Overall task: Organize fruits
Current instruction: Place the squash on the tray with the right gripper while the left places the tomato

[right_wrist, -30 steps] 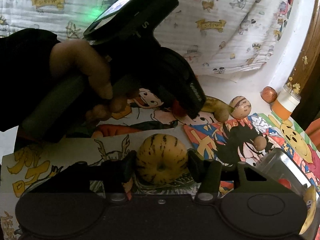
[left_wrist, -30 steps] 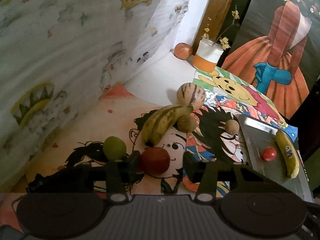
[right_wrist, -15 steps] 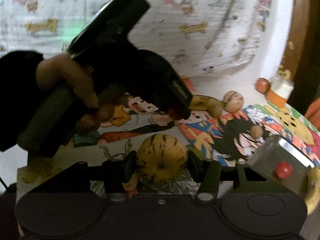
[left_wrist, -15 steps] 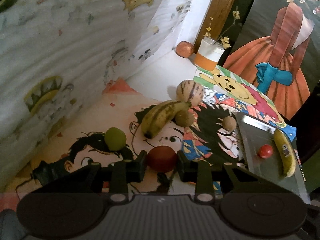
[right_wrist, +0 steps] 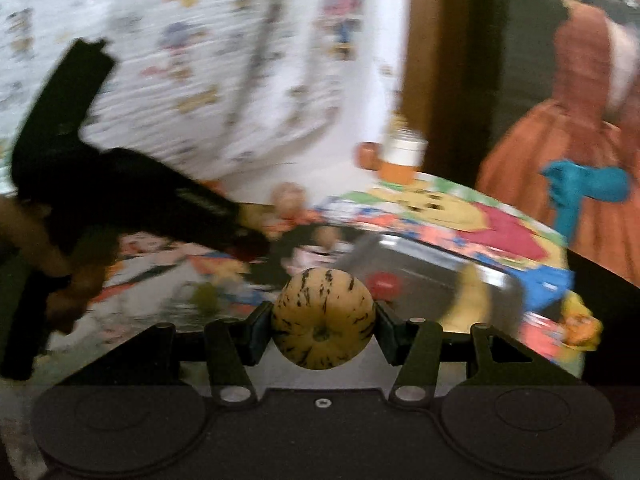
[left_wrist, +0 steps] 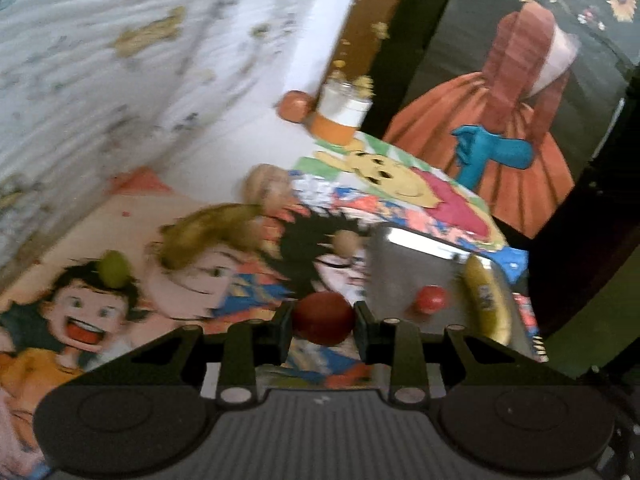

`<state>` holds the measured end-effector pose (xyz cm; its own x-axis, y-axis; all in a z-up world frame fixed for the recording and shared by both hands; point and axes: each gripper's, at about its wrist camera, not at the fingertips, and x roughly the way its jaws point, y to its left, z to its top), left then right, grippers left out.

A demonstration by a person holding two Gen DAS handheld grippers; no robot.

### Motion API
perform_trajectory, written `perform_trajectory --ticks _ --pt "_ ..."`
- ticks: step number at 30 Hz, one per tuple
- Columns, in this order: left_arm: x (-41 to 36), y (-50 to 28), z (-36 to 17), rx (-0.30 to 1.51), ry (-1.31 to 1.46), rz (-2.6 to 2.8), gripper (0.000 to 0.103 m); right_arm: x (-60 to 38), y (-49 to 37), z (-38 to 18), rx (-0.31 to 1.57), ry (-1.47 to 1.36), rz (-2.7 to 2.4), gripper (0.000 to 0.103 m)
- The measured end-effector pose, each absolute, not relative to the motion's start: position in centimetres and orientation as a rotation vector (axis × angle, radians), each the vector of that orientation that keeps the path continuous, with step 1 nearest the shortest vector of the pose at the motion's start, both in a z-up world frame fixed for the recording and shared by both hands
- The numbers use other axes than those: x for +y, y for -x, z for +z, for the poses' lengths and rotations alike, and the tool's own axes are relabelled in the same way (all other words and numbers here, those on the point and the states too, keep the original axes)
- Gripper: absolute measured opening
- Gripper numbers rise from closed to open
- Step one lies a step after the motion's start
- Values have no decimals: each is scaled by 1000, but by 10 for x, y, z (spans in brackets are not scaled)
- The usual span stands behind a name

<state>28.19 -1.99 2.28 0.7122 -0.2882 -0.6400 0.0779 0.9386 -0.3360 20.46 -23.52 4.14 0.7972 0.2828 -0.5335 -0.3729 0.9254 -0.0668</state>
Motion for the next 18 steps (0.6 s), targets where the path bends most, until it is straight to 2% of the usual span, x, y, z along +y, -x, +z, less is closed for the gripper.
perform_trajectory --ticks 8,18 --pt "-77 -289 18 767 296 -295 35 -286 -221 28 570 141 196 55" --pt "-114 -308 -3 802 245 -330 35 -296 -239 7 605 146 129 55"
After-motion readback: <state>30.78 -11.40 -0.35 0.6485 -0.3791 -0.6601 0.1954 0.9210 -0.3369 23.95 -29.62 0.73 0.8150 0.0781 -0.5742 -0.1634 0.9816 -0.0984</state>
